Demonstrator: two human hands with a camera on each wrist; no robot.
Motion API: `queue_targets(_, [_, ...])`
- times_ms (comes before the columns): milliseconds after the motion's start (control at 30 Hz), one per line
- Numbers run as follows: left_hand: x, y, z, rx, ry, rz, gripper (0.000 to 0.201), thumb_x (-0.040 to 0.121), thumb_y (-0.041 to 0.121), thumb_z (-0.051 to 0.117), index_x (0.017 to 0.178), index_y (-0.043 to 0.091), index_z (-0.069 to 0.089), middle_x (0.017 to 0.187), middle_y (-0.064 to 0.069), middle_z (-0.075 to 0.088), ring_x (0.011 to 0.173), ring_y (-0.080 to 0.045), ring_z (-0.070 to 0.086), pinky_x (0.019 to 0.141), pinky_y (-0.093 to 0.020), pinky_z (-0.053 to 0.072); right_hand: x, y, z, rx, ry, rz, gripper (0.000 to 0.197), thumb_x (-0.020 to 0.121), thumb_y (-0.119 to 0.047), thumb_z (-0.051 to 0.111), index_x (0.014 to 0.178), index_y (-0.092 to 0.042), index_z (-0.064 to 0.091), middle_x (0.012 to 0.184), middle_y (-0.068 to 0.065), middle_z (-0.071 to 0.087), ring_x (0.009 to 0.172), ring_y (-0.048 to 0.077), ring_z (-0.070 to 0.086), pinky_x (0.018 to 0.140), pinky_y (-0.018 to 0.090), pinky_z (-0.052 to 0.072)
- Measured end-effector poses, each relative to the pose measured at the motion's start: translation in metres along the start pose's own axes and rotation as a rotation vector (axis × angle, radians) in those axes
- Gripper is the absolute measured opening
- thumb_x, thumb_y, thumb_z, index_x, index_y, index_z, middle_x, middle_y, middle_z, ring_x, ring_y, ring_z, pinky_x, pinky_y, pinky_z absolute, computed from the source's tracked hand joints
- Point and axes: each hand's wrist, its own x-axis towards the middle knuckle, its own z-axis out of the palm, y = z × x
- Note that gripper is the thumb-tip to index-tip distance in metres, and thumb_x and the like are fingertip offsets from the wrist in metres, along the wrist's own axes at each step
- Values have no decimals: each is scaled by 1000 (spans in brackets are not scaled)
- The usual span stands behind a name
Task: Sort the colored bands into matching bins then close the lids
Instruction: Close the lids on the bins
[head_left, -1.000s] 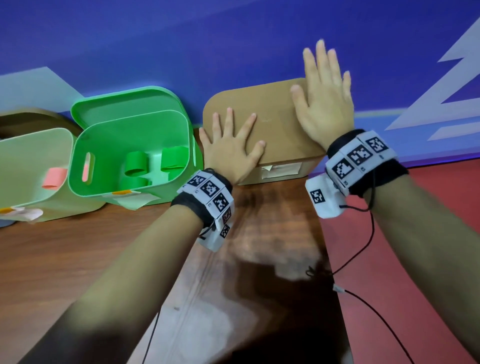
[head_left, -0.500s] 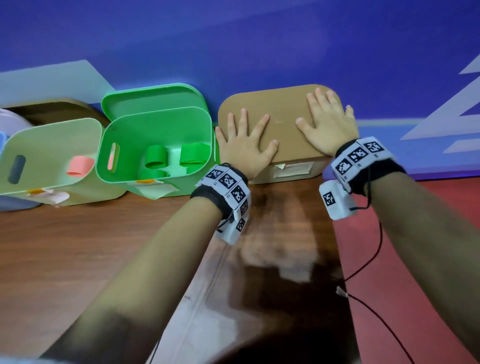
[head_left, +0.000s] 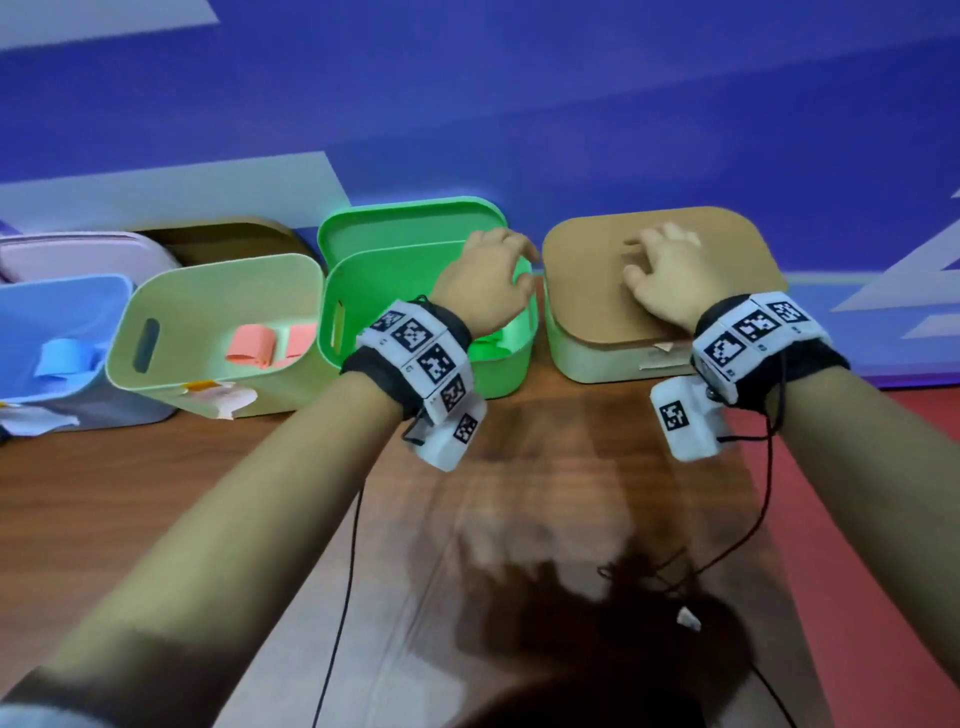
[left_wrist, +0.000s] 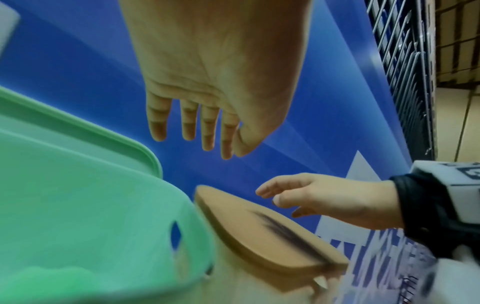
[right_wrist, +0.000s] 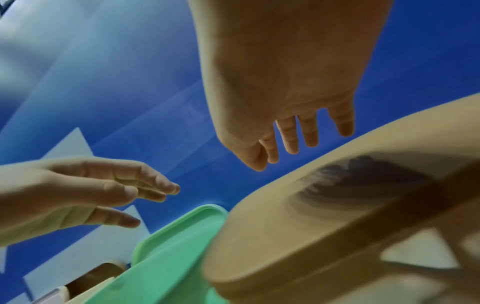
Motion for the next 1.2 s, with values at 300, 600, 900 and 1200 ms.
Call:
queue_targets(300, [-12, -124, -70, 154, 15, -236, 34, 93, 20, 47, 125, 12, 52, 135, -11, 46, 129, -27, 38, 103, -38, 35, 40, -113, 39, 109, 26, -64, 40, 93, -21, 46, 132, -9, 46, 132, 19, 43, 125, 35, 37, 102, 38, 32])
queue_targets(600, [18, -195, -82, 119, -90, -546, 45, 98, 35, 41, 123, -2, 46, 124, -22, 54, 113, -36, 52, 83, -35, 40, 94, -144, 68, 336, 15, 290, 47, 98, -31, 39, 130, 3, 40, 135, 21, 45, 124, 35, 42, 93, 35, 36])
queue_targets(900, [37, -217, -69, 56, -156, -573, 57, 100, 43, 30, 100, -7, 57, 90, -18, 54, 87, -32, 52, 73, -36, 36, 110, -143, 79, 422, 49, 356, 27, 97, -33, 41, 103, -8, 49, 103, 19, 58, 97, 34, 55, 84, 35, 40])
queue_targets(1200, [13, -207, -75, -226, 294, -482, 29, 98, 37, 43, 98, 9, 50, 90, -3, 53, 84, -17, 46, 73, -25, 34, 78, -144, 54, 890, 388, 251, 20, 87, -21, 60, 73, -26, 47, 71, -11, 54, 63, 0, 61, 68, 18, 48])
